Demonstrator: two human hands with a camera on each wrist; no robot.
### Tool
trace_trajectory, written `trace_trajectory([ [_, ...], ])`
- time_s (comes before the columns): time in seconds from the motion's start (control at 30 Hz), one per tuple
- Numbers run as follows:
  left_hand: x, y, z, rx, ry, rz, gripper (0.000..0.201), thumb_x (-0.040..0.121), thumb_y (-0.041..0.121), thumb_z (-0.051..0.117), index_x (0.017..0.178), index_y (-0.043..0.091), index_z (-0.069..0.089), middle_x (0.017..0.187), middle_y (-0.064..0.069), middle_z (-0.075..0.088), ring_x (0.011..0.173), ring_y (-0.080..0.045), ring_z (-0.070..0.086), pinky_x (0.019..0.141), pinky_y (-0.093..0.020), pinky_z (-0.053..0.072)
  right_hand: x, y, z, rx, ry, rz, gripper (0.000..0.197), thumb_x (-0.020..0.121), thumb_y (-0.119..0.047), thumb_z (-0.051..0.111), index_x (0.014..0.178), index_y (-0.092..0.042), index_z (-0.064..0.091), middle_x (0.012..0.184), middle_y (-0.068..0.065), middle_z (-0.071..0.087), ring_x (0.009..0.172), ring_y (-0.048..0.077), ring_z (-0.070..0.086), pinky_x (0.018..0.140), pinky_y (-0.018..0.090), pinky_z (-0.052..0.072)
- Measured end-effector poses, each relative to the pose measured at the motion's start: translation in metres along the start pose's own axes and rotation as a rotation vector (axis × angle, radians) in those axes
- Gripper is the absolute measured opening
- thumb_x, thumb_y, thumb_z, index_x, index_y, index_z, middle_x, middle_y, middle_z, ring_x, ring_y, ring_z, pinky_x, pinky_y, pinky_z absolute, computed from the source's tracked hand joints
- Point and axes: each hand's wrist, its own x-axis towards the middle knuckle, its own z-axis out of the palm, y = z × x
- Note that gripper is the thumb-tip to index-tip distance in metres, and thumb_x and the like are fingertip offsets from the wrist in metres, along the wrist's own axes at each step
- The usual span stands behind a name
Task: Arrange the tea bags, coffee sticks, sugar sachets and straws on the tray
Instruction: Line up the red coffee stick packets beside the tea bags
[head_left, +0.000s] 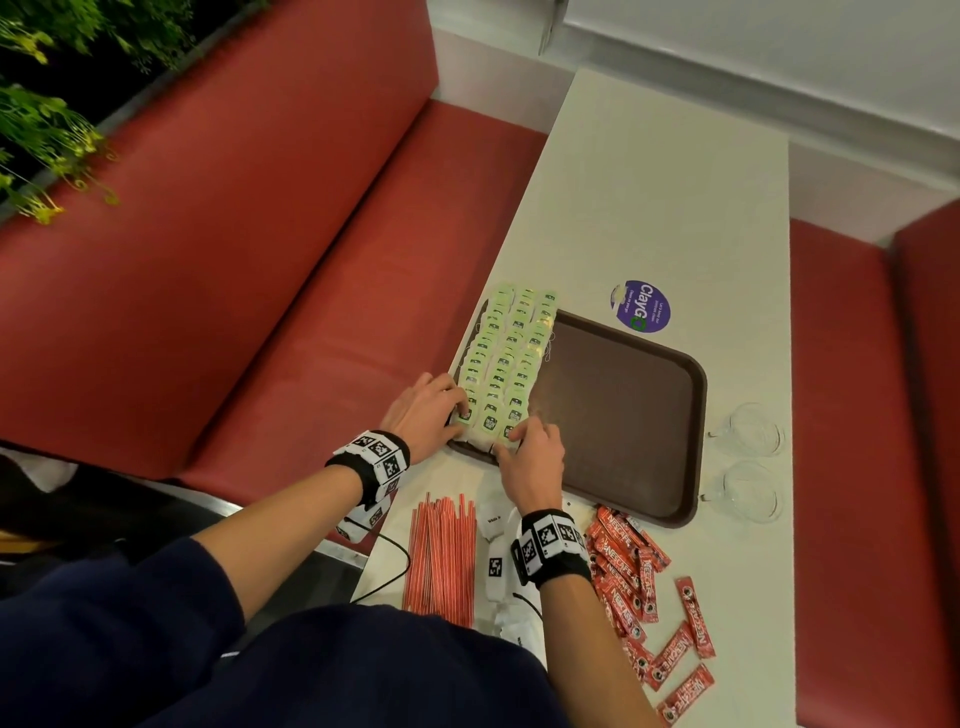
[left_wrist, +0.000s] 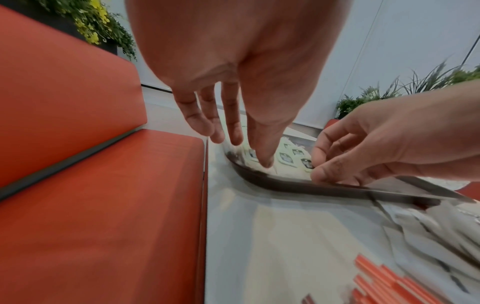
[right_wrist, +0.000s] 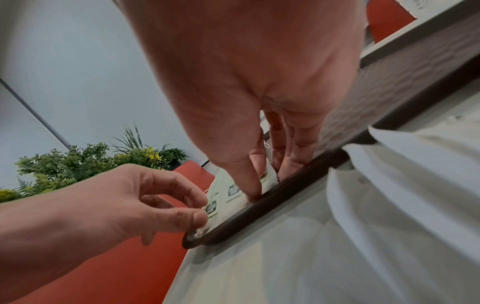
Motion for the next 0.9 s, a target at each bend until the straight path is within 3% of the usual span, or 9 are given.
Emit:
trace_trajectory([
  [0.1,0.000,0.004,-0.001,-0.018,0.006,0.018,0.029,0.095,0.032,0.080,0.121,0.024,0.070,0.127,0.005,0.062,0.112,-0.018,0.052,0.086,-0.036,0.053,0.000,0.000,-0.001,0.005,0.016,-0.005,0.024,0.096,-0.017,0.081,0.109,-0.017,0.060,0.122,-0.001,0.049,0.099,0.017,0.052,0.089,0.028,0.042],
  [0.2,0.000,0.006,-0.001,0.004,-0.020,0.040,0.028,0.096,0.030,0.079,0.122,0.023,0.071,0.128,0.005,0.063,0.112,-0.020,0.052,0.086,-0.036,0.051,-0.001,0.000,0.001,-0.008,0.026,-0.021,0.023,0.096,-0.016,0.080,0.108,-0.018,0.061,0.121,0.000,0.051,0.101,0.019,0.056,0.093,0.033,0.050],
  [0.4,-0.007,0.013,0.011,0.058,0.029,0.138,0.033,0.096,0.041,0.074,0.127,0.032,0.067,0.123,0.005,0.056,0.111,-0.019,0.050,0.082,-0.036,0.051,-0.002,-0.001,-0.004,-0.004,0.016,-0.061,0.020,0.097,-0.018,0.078,0.109,-0.017,0.062,0.120,0.001,0.053,0.100,0.019,0.058,0.095,0.035,0.053],
  [0.57,-0.013,0.032,0.009,0.022,0.076,0.116,0.032,0.097,0.039,0.073,0.126,0.026,0.067,0.123,0.003,0.056,0.112,-0.020,0.050,0.084,-0.036,0.046,-0.009,0.006,-0.040,0.040,0.098,-0.095,0.011,0.102,-0.026,0.073,0.106,-0.021,0.064,0.113,-0.005,0.054,0.098,0.015,0.058,0.091,0.033,0.052],
  [0.7,-0.032,0.073,0.016,-0.149,0.056,0.186,0.019,0.100,0.034,0.071,0.115,0.022,0.069,0.113,0.003,0.061,0.108,-0.019,0.053,0.090,-0.040,0.053,-0.029,0.050,-0.092,0.034,0.216,-0.069,0.014,0.103,-0.036,0.070,0.110,-0.025,0.065,0.112,-0.004,0.061,0.097,0.015,0.062,0.089,0.035,0.051],
  [0.8,-0.043,0.112,0.023,-0.199,-0.076,0.309,0.018,0.104,0.035,0.066,0.115,0.021,0.067,0.110,0.007,0.059,0.106,-0.013,0.052,0.092,-0.040,0.052,-0.046,0.104,-0.125,0.014,0.268,-0.007,0.013,0.105,-0.038,0.067,0.108,-0.027,0.065,0.108,-0.004,0.069,0.099,0.017,0.065,0.090,0.037,0.054],
  [0.9,-0.053,0.152,0.034,-0.201,-0.212,0.414,0.026,0.105,0.040,0.066,0.121,0.020,0.066,0.116,0.004,0.059,0.110,-0.015,0.052,0.097,-0.042,0.050,-0.066,0.157,-0.151,-0.033,0.264,0.075,0.018,0.104,-0.046,0.065,0.107,-0.027,0.065,0.107,-0.003,0.073,0.101,0.022,0.069,0.088,0.042,0.055],
])
